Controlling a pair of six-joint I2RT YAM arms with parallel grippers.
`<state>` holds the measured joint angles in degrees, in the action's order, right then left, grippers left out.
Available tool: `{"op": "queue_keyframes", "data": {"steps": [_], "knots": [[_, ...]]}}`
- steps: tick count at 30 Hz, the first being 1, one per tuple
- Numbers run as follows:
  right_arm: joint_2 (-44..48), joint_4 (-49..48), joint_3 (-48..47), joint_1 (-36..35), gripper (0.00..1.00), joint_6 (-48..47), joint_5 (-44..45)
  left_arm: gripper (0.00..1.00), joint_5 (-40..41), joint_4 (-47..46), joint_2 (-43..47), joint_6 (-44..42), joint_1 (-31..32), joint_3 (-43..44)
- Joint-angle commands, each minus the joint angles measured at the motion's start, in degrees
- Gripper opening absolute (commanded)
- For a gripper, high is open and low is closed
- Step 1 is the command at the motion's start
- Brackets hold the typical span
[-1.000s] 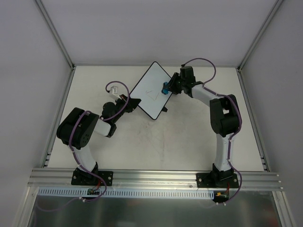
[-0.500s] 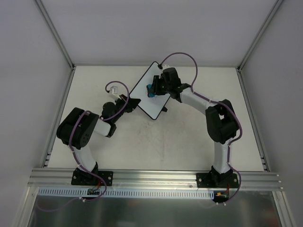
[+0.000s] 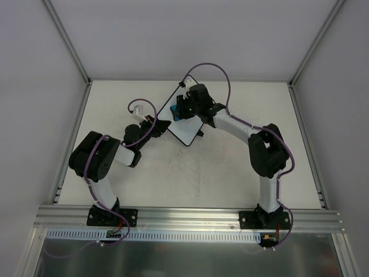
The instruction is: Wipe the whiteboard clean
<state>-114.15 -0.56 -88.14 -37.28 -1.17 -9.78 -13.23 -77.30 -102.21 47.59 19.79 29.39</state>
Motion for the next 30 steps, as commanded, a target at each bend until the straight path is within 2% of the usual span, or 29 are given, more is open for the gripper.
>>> {"op": "queue_keyframes", "data": {"steps": [1, 7, 15, 21, 26, 30], "knots": [[-1.43, 3.54, -1.33, -4.82, 0.00, -2.08, -3.75, 0.00, -3.11, -13.23, 0.52, -6.46, 0.60, 0.76], [-1.78, 3.55, -0.46, -4.56, 0.00, 1.52, -1.56, 0.00, -3.20, -13.14, 0.61, -6.64, 0.60, 0.67], [-0.55, 2.14, 6.83, 0.52, 0.00, 16.36, 6.52, 0.00, -2.85, -13.14, 1.49, -6.72, 0.60, 0.32], [0.60, -5.76, 17.11, 6.07, 0.00, 29.63, 6.53, 0.00, -2.85, -13.05, 1.75, -6.72, 0.60, 0.06], [-2.48, -6.56, 17.56, 7.66, 0.00, 36.84, 5.47, 0.00, -2.67, -13.23, 1.14, -5.76, 0.60, 0.58], [-3.36, -6.47, 18.09, 8.54, 0.00, 39.13, 5.91, 0.00, -2.59, -13.49, 1.23, -5.41, 0.60, 0.50]]}}
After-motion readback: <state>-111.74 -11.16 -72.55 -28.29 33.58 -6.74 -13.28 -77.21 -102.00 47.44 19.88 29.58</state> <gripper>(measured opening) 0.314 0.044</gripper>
